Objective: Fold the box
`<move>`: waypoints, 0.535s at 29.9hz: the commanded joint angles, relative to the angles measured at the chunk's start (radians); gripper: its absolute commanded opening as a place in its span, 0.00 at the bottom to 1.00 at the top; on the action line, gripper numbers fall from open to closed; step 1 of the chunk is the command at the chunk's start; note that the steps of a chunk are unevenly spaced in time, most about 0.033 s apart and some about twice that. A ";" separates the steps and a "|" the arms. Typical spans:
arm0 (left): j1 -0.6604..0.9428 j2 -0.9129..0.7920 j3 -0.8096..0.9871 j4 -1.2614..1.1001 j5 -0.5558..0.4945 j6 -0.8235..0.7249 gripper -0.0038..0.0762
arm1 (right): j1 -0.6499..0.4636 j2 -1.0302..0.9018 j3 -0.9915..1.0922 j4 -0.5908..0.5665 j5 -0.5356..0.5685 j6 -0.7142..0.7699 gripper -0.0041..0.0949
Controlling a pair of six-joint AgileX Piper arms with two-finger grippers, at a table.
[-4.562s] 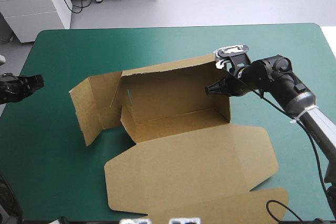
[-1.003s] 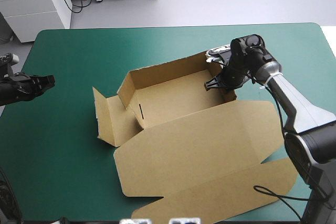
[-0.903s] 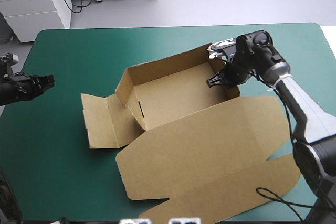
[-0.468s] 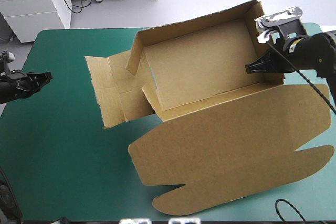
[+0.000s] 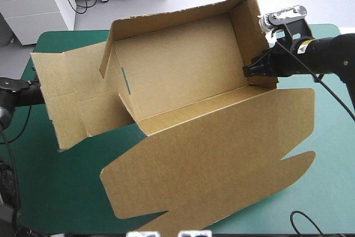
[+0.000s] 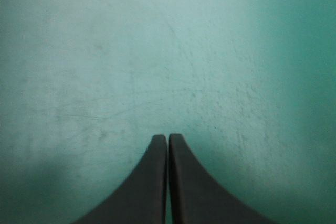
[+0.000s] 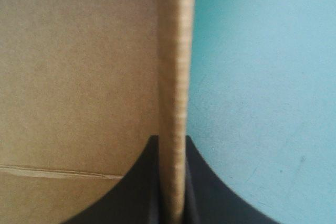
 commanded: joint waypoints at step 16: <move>-0.060 -0.048 -0.096 -0.312 0.284 0.043 0.04 | 0.001 0.209 -0.026 0.070 -0.168 -0.011 0.02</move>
